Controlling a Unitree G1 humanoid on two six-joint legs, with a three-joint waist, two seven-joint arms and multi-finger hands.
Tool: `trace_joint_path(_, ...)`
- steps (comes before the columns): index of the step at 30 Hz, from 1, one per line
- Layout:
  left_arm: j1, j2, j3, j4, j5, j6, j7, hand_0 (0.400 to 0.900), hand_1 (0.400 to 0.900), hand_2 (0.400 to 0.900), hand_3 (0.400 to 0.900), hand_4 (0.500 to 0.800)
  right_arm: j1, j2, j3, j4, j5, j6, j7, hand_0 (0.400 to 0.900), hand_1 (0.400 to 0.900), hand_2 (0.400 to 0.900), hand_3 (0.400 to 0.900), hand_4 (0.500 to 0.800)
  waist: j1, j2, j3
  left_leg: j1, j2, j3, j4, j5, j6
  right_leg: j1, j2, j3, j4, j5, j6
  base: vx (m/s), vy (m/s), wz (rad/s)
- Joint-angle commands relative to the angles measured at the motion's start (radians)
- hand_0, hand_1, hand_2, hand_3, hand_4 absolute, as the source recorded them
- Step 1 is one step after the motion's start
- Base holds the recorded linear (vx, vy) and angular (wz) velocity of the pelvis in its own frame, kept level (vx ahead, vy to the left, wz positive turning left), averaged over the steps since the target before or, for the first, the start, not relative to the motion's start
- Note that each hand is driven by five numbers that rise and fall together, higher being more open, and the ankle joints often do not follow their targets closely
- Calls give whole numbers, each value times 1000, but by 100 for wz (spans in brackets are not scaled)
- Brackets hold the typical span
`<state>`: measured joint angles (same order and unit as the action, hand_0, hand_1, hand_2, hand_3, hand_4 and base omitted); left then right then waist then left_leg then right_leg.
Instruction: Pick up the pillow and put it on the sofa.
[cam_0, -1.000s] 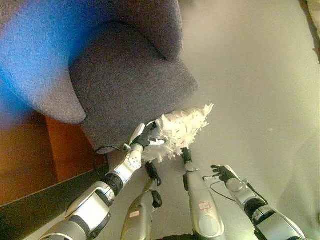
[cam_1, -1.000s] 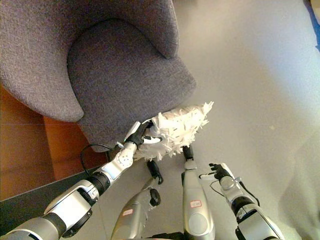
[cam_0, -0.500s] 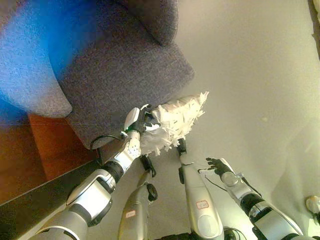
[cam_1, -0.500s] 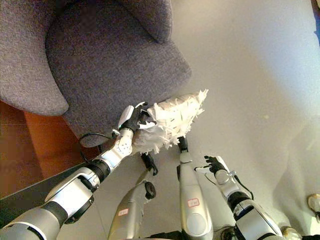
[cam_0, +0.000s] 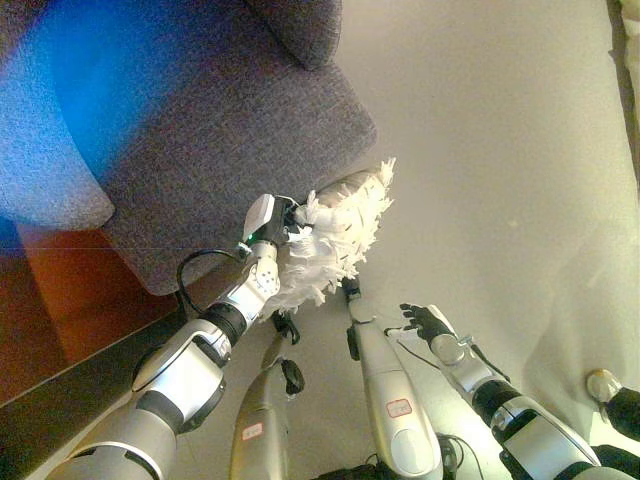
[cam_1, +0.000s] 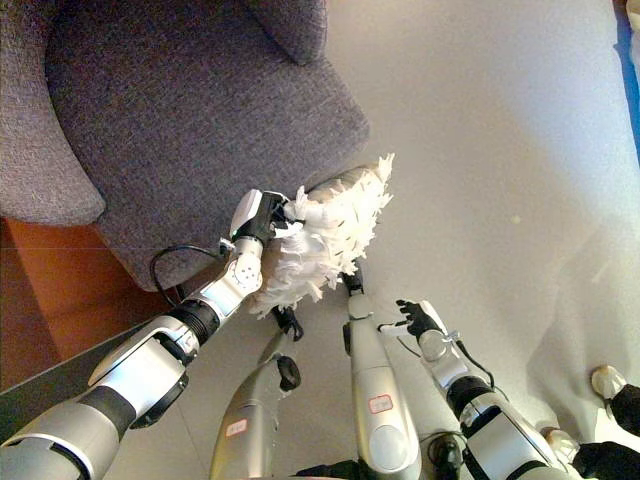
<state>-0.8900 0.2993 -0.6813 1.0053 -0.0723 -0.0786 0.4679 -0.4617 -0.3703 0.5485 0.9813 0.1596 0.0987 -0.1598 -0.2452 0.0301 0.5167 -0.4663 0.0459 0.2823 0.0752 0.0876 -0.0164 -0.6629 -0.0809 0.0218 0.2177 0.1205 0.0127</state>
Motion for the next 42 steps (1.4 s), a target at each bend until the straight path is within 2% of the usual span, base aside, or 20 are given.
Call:
trace_joint_path(1, -91, 31, 37, -8, 26, -64, 29, 400, 400, 400, 400, 500, 9, 8, 17, -20, 47, -11, -5, 900, 900, 900, 900, 800, 5, -26, 3, -77, 68, -30, 172, -84, -76, -6, -24, -11, 40, -59, 84, 0, 0, 0)
trace_joint_path(9, -47, 30, 40, -49, -10, -92, -12, 400, 400, 400, 400, 500, 39, 10, -9, 32, 44, -9, 22, 900, 900, 900, 900, 800, 20, -22, 3, 21, 62, -44, 159, -103, -70, 91, -33, -16, 31, -77, 84, 9, 11, 1)
trace_joint_path(15, 26, 28, 39, -117, -44, -110, -92, 400, 400, 400, 400, 500, 93, 4, -49, 98, 24, -15, 57, 900, 900, 900, 900, 800, 36, -11, -3, 162, 54, -53, 136, -121, -65, 235, -49, -30, 14, -94, 86, 54, 53, 8)
trace_joint_path(19, 83, 39, 34, -183, -71, -108, -162, 400, 400, 400, 400, 500, 154, 3, -70, 121, 1, -20, 77, 900, 900, 900, 900, 800, 47, -5, -59, 239, 45, -53, 88, -118, -60, 313, -56, -43, -17, -103, 89, 91, 45, 7)
trace_joint_path(25, 173, 77, 39, -337, -126, -52, -238, 400, 400, 400, 400, 500, 261, 2, -106, 162, -35, -33, 110, 900, 900, 900, 900, 800, 68, 1, -159, 359, 28, -64, 15, -116, -52, 457, -58, -66, -85, -113, 97, 127, 21, 12)
trace_joint_path(32, 234, 116, 62, -441, -147, -28, -302, 400, 400, 400, 400, 500, 336, 19, -139, 198, -63, -28, 131, 900, 900, 900, 900, 800, 89, 8, -265, 447, 20, -76, -39, -116, -48, 564, -50, -89, -137, -122, 100, 97, 20, 9)
trace_joint_path(37, 224, 148, 68, -511, -161, 30, -342, 400, 400, 400, 400, 500, 367, 29, -140, 218, -87, -11, 148, 900, 900, 900, 900, 800, 101, 13, -333, 496, 19, -83, -58, -120, -42, 624, -46, -102, -157, -132, 99, 102, 17, 6)
trace_joint_path(42, 187, 189, 101, -574, -243, 99, -370, 400, 400, 400, 400, 500, 390, 37, -129, 217, -104, 8, 160, 900, 900, 900, 900, 800, 109, 13, -384, 529, 21, -88, -61, -128, -38, 664, -45, -110, -166, -142, 100, 86, -1, 0)
